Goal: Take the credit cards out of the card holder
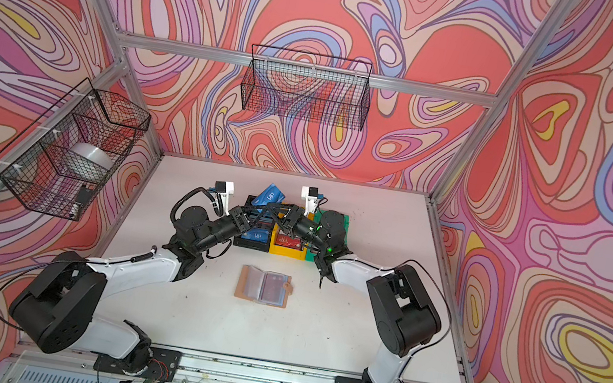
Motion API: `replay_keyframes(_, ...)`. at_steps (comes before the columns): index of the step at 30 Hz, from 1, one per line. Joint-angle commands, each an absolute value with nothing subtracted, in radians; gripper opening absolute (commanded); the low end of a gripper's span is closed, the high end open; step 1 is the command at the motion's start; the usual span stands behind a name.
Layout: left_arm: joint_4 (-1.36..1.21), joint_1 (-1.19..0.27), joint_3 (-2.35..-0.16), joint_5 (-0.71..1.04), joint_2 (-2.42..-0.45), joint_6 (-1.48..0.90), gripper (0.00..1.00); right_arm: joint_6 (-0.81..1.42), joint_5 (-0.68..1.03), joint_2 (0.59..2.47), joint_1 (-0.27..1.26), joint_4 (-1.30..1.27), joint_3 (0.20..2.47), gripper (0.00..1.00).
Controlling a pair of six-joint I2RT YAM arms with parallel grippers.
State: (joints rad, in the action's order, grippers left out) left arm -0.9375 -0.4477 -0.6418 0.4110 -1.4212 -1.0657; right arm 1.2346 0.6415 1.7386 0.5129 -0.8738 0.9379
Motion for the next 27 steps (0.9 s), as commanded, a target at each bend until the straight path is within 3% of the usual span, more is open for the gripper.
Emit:
replay_keyframes(1,-0.926,-0.401,-0.652,0.47,-1.373,-1.107,0.0,1.061,0.738,1.64,0.473,-0.638,0.959,0.39)
replay_keyframes(4,-0.812,-0.365,-0.674,0.544,-1.329,-1.087,0.0,0.804,0.84,1.582,0.432,-0.278,1.052,0.41)
replay_keyframes(7,-0.699,-0.313,-0.727,0.708,-1.31,-1.095,0.0,0.304,0.895,1.577,0.408,0.446,1.308,0.41)
replay_keyframes(10,-0.536,-0.288,-0.803,0.868,-1.304,-1.072,0.0,-0.123,0.748,1.61,0.408,0.955,1.54,0.41)
replay_keyframes(12,-0.422,-0.288,-0.857,0.963,-1.311,-1.026,0.0,-0.233,0.679,1.619,0.408,1.075,1.61,0.4)
replay_keyframes(16,-0.293,-0.284,-0.924,1.092,-1.327,-0.962,0.0,-0.332,0.734,1.64,0.403,1.135,1.683,0.37)
replay_keyframes(27,0.271,-0.283,-1.059,1.248,-1.33,-0.543,0.0,-0.519,0.771,1.847,0.378,1.44,2.018,0.31)
